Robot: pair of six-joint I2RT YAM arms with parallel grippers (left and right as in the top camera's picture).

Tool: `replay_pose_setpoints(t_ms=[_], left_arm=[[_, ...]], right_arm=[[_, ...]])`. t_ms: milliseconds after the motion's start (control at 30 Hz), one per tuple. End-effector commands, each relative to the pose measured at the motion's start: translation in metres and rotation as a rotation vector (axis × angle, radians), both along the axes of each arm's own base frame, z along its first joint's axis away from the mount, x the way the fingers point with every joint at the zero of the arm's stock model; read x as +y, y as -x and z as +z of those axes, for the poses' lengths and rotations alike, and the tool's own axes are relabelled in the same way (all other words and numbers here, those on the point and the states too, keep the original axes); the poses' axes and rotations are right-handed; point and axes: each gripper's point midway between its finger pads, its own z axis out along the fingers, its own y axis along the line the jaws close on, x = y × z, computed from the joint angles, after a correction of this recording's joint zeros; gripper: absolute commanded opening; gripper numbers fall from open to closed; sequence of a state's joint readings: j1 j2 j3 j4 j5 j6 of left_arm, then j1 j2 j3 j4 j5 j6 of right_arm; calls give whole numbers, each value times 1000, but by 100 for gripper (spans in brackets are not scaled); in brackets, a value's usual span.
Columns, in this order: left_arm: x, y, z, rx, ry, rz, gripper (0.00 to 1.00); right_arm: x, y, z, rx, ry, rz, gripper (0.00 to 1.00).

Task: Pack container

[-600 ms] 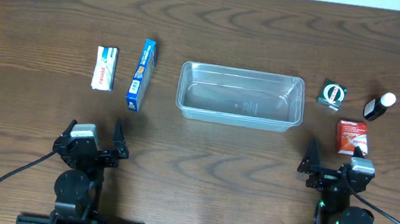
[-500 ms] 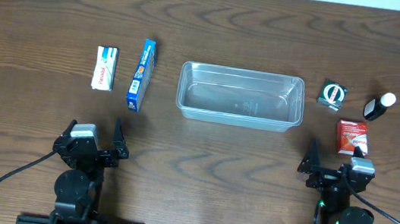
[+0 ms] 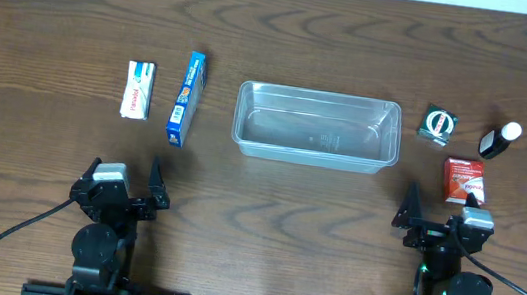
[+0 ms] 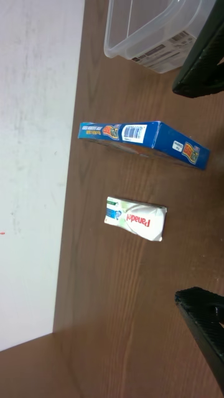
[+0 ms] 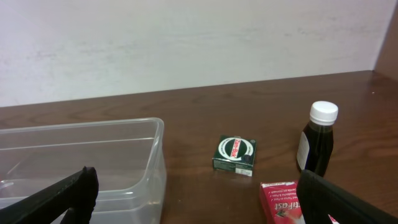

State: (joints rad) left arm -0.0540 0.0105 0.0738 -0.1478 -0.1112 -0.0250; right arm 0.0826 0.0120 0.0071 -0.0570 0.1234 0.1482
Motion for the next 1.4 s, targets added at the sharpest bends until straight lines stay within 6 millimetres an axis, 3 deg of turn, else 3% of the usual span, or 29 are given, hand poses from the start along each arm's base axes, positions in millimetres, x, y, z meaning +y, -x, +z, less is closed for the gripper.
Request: replay_pose_setpoints(t_ms=[0, 700, 867, 967, 1033, 1167, 1267, 1367], left_arm=[[0, 0, -14, 31, -13, -4, 98], [0, 0, -14, 31, -14, -4, 98], [2, -3, 1, -28, -34, 7, 98], [-8, -4, 5, -47, -18, -50, 98], [-26, -4, 11, -67, -3, -155, 98], [-48, -1, 35, -133, 8, -282, 98], [-48, 5, 71, -198, 2, -284, 98], [-47, 12, 119, -242, -3, -279, 98]], right_arm=[[-2, 0, 0, 0, 11, -8, 99], [-2, 0, 0, 0, 11, -8, 99], [-2, 0, 0, 0, 11, -8, 99], [-2, 0, 0, 0, 11, -8, 99], [-2, 0, 0, 0, 11, -8, 99], [-2, 0, 0, 0, 11, -8, 99], [-2, 0, 0, 0, 11, -8, 99], [-2, 0, 0, 0, 11, -8, 99]])
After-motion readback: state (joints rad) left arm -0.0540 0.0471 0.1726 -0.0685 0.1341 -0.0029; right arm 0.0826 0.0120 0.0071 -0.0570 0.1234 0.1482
